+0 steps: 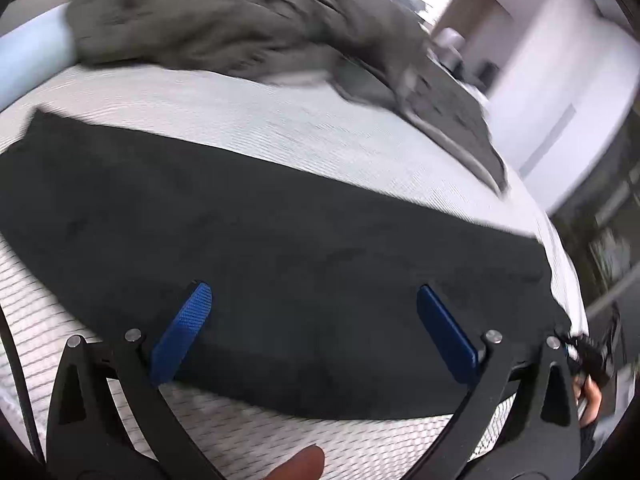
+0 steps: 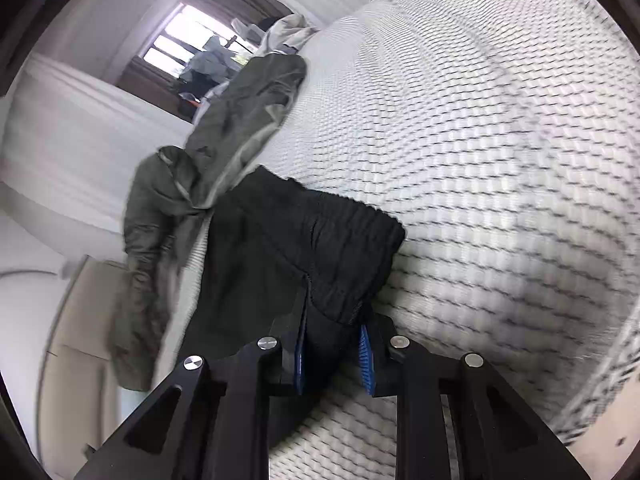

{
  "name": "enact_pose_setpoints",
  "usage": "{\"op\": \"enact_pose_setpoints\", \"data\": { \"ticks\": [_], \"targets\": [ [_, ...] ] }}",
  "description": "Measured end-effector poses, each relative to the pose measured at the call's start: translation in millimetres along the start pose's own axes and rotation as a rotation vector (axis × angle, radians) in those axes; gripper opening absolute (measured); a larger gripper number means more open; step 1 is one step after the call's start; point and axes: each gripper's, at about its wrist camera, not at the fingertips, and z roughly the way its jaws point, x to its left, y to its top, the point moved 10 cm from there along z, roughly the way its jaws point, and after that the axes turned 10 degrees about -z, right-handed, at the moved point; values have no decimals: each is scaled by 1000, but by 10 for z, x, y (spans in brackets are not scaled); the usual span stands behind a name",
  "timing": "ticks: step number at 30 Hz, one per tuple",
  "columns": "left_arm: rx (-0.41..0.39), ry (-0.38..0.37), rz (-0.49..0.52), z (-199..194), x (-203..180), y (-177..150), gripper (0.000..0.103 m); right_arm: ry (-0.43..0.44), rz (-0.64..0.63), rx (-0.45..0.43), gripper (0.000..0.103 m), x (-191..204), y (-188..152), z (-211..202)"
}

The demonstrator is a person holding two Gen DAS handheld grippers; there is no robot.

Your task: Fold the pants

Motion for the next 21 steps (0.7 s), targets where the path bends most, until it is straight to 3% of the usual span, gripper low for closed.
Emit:
{"op": "enact_pose_setpoints", "data": {
  "ticks": [1,4,6,8,10,11,12,13,14,18,21],
  "targets": [
    [17,-8,18,68,-99,-46,102,-8,-5,3,24,-17,-12,-26],
    [68,-22,85,266,-421,-205,102,-47,20,-62,48,-137,27,-242],
    [96,-30,136,409,-650,-281,102,-96,16,-131,50,-186,106,-415],
    [135,-57,214,568,-956,-436,102,-88,-2,-159,50,-151,145,-514],
    [175,-91,307,700,-1249,-680,102,-83,-107,-167,51,129,165,-509],
    [188,-108,344,733,-1344,-783,102,-73,-198,-157,58,355,139,-471],
    [202,-122,381,773,-1437,-903,102,-61,-278,-138,65,559,93,-406],
    [220,-125,426,808,-1502,-1051,102,-43,-401,-97,80,840,-6,-280],
    [229,-119,450,842,-1529,-1137,102,-35,-481,-72,87,1017,-85,-181],
    [238,-86,525,908,-1551,-1382,102,-9,-824,111,87,1705,-662,413],
    [259,-113,515,917,-1511,-1400,102,-16,-1002,274,87,1809,-1150,793]
  ]
}}
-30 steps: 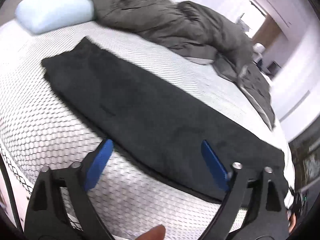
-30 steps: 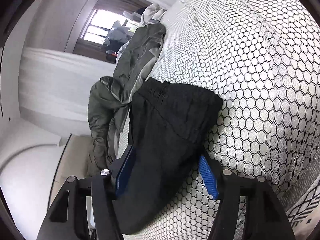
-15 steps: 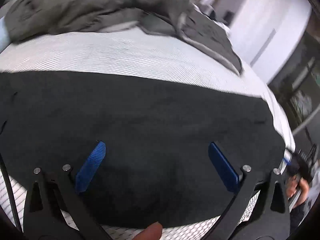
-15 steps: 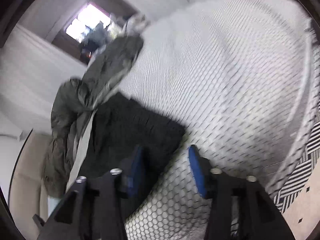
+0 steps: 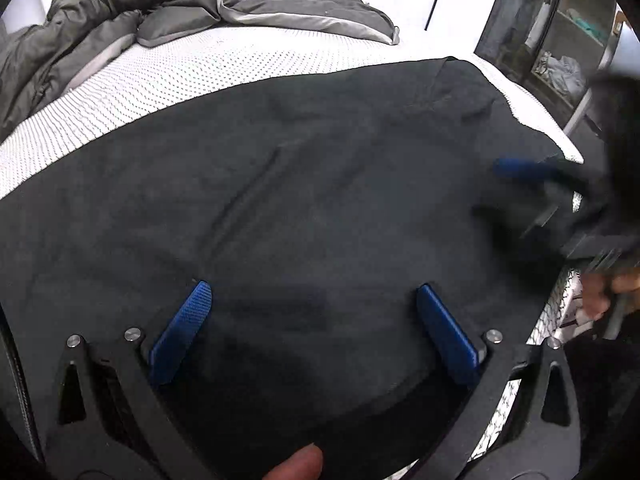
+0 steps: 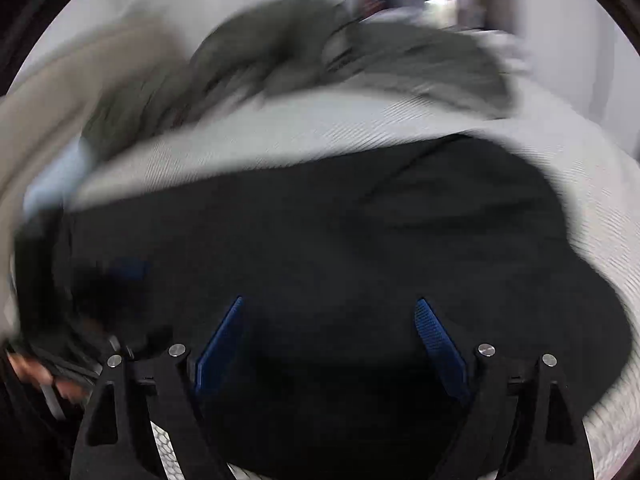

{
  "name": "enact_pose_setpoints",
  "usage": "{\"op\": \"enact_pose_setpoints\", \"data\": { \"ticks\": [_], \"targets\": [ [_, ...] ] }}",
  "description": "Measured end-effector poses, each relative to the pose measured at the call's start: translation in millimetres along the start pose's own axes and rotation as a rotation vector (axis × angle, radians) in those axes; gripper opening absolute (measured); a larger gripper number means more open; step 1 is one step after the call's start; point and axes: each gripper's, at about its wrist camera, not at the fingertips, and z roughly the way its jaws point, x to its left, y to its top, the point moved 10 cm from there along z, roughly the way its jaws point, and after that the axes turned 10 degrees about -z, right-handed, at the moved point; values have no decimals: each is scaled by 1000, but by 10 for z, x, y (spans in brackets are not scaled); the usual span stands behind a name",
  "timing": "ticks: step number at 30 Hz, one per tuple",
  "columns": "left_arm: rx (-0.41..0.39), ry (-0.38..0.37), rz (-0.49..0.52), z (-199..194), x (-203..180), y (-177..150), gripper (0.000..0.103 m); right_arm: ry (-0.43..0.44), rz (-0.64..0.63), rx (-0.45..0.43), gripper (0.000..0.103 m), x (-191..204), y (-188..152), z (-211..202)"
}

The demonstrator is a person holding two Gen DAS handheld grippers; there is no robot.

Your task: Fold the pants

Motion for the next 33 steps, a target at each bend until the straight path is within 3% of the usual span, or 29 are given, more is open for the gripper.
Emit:
{"op": "enact_pose_setpoints", "data": {
  "ticks": [2,4,7,9,12,13,15,18,21,22,24,26,28,29,30,31,32,33],
  "targets": [
    [10,-1,14,4,5,-55,102,-43,-85,14,87,39,-128,52],
    [12,-7,15,-29,14,-82,102,-89,-61,12,87,-137,-223,-45],
    [17,-8,11,-35,68,-41,102,-345,71,33,85,-878,-511,-263],
    [23,4,12,14,103,23,102,-222,165,-3,83,-977,-623,-295],
    [31,17,0,-16,104,49,102,-324,67,-14,84,-850,-545,-380],
    [34,13,-12,-58,107,65,102,-319,56,-31,84,-773,-500,-402],
    [26,-12,-30,-202,123,106,102,-228,73,-78,84,-602,-416,-474],
    [-33,-59,-62,-371,140,425,102,-123,60,-107,84,-333,-127,-430],
    [16,-32,-54,-147,179,624,102,-32,-1,-44,84,-37,272,-71],
    [64,11,-18,21,217,631,102,-10,-22,-11,84,5,363,94],
    [109,91,11,209,340,567,102,-30,-73,65,84,25,366,368],
    [96,123,42,272,428,481,102,-55,-91,82,84,-31,333,475],
    [78,128,65,221,450,460,102,-158,-64,89,84,-333,302,386],
    [80,125,59,215,473,457,102,-264,-49,101,84,-541,317,372],
    [80,121,52,220,489,461,103,-441,-22,125,85,-916,256,280],
    [81,118,44,228,512,469,103,-541,19,137,86,-1174,172,207],
    [81,120,44,228,516,474,103,-558,74,148,91,-1334,96,187],
    [81,126,48,226,513,476,103,-499,149,134,91,-1427,26,197]
  ]
}}
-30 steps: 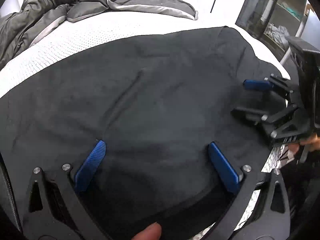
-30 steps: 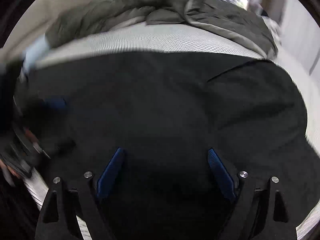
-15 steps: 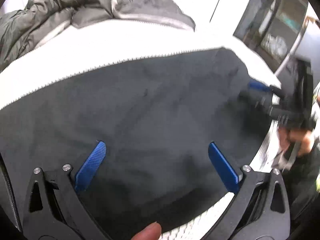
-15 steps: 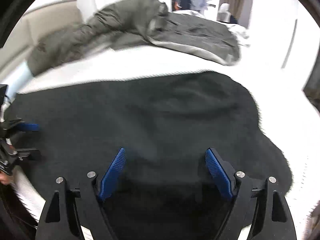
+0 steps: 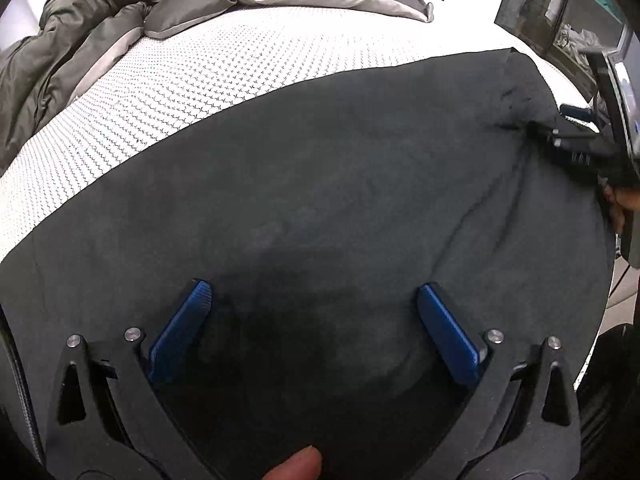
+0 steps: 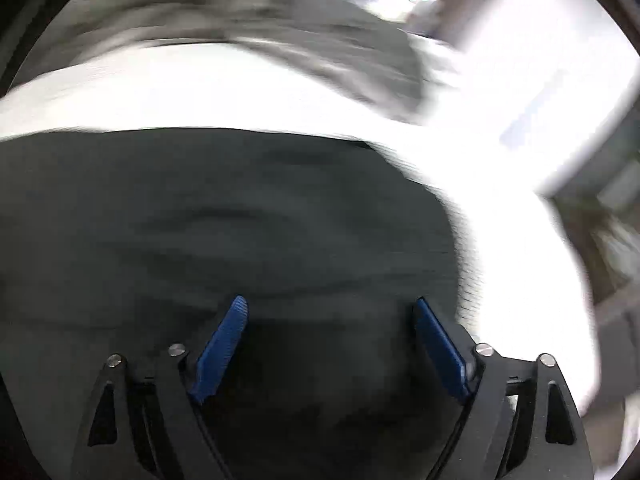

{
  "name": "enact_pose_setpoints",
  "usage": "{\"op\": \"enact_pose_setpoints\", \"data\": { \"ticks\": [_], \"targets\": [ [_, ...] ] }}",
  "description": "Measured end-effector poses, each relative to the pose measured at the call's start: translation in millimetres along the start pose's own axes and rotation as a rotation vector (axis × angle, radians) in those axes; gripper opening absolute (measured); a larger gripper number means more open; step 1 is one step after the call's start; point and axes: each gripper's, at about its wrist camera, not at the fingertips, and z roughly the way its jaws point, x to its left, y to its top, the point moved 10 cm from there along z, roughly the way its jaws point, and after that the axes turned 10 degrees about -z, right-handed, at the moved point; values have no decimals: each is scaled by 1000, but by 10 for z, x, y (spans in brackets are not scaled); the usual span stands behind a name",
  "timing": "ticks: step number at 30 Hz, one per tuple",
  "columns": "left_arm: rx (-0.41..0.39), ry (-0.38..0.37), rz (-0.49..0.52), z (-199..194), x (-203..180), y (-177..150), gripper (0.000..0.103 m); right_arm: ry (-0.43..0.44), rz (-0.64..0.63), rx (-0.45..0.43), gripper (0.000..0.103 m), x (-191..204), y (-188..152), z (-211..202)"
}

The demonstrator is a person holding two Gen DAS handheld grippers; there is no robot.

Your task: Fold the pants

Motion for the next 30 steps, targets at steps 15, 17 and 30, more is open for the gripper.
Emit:
{"op": "enact_pose_setpoints", "data": {
  "ticks": [15,17,30],
  "targets": [
    [-37,7,-94,228,141,726,102,411,-213,-102,92,1580,688,-488],
    [-24,47,-40,403,144,743,103,405,-285,-50,92,1797,606,-286],
    [-31,11,-57,336,168,793,103,220,95,5,93,189,425,160]
  ]
}}
